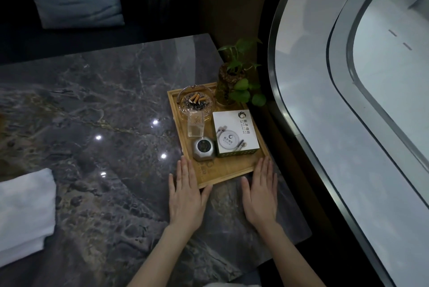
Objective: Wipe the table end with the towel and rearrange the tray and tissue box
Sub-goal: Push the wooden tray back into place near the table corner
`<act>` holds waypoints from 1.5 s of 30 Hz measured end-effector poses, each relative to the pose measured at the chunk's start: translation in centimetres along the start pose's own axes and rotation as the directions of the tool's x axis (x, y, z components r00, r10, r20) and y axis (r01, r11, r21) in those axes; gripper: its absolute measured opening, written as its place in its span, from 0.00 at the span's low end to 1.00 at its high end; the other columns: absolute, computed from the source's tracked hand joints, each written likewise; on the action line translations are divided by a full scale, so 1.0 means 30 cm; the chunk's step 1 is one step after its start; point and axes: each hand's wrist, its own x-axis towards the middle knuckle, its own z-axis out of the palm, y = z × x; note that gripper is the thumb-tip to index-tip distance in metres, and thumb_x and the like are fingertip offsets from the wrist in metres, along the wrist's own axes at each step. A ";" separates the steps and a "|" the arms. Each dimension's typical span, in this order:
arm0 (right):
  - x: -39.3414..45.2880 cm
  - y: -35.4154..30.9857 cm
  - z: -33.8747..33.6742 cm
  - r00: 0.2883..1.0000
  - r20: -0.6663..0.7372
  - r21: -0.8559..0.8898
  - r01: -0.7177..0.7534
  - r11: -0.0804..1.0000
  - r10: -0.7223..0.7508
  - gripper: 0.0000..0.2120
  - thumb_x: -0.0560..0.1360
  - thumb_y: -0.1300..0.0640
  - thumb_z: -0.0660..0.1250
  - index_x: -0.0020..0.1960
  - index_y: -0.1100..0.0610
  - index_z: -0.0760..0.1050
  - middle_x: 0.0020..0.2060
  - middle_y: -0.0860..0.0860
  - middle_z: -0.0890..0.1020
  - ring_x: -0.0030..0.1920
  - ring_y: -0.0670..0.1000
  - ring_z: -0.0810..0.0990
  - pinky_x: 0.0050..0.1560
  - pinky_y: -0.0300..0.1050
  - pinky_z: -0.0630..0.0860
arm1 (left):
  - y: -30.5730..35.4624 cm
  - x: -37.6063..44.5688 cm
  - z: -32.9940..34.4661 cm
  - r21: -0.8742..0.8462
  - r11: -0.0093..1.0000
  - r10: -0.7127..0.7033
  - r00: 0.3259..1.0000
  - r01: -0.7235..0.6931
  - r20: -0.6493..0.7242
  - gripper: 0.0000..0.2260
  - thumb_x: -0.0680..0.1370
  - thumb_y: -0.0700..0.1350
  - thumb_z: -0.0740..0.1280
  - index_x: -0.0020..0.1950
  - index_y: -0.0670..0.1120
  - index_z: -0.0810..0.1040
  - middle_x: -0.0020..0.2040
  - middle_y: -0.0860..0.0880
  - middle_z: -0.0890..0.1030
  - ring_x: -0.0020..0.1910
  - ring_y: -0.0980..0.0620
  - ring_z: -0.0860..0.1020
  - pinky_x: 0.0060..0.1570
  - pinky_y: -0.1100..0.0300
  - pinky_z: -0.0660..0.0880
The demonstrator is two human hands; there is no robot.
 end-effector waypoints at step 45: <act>0.268 -0.045 -0.058 0.996 0.076 -0.009 0.057 0.998 -0.056 0.32 0.79 0.43 0.43 0.75 0.59 0.37 0.76 0.54 0.40 0.73 0.46 0.34 0.73 0.45 0.35 | 0.038 0.239 -0.057 -0.185 0.982 -0.014 0.991 0.038 0.132 0.35 0.78 0.61 0.48 0.74 0.43 0.35 0.71 0.49 0.30 0.74 0.51 0.35 0.71 0.51 0.37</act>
